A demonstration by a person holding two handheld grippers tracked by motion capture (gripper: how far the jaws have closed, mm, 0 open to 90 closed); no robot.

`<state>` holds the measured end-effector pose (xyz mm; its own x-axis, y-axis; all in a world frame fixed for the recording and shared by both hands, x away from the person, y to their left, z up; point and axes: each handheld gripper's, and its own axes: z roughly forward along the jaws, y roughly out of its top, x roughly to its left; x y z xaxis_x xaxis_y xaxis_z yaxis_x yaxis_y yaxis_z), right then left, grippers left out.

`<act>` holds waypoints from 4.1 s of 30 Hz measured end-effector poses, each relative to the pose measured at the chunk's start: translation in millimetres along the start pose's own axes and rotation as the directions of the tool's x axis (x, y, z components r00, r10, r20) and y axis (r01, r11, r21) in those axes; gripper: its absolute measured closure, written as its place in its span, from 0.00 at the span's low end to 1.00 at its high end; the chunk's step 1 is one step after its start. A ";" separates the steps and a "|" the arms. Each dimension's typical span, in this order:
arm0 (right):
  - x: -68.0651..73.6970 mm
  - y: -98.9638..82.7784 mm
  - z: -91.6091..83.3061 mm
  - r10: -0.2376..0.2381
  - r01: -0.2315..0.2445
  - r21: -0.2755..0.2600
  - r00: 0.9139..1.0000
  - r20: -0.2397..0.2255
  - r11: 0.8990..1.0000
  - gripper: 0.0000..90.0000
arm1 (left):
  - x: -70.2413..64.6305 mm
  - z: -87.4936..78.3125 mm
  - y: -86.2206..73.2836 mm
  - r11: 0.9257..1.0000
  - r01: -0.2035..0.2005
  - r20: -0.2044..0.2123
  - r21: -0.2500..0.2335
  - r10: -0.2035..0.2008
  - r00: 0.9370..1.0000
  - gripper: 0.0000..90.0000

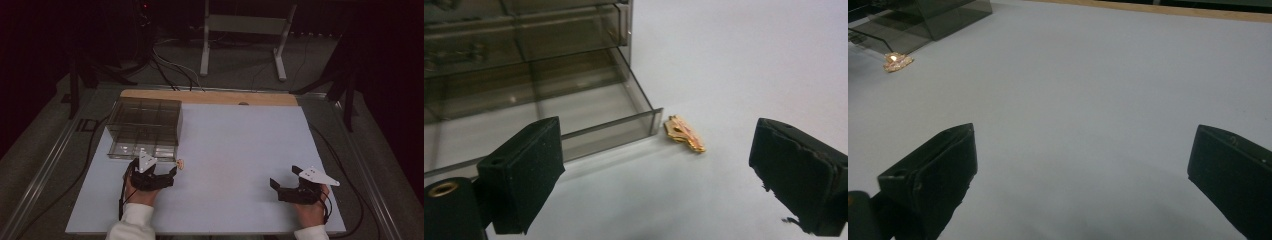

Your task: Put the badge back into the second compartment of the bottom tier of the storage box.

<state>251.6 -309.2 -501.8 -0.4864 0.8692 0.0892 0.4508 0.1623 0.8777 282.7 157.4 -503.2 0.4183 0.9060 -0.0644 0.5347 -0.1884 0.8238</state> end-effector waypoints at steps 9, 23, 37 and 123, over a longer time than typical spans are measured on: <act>0.2 0.1 0.0 -0.001 0.001 0.000 1.000 0.001 1.000 0.00 | -10.4 12.6 -0.2 0.998 0.016 0.011 0.057 -0.017 1.000 0.19; 0.5 0.2 0.4 -0.005 0.005 0.005 1.000 0.004 1.000 0.00 | -20.2 35.4 2.1 0.986 0.004 0.055 0.169 -0.014 0.998 0.45; 0.7 0.2 1.2 -0.010 0.010 0.012 1.000 0.001 1.000 0.00 | -30.6 49.8 11.0 0.980 -0.022 0.069 0.197 0.008 0.998 0.55; 2.8 0.1 2.9 -0.019 0.020 0.031 1.000 -0.018 0.999 0.00 | -20.6 36.1 59.3 0.994 -0.061 0.168 0.092 0.045 0.985 0.90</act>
<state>252.4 -305.4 -502.8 -0.5088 0.8571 0.0808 0.4638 0.1938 0.8645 332.3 113.9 -473.3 0.5593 0.8201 -0.1206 0.5734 -0.2777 0.7708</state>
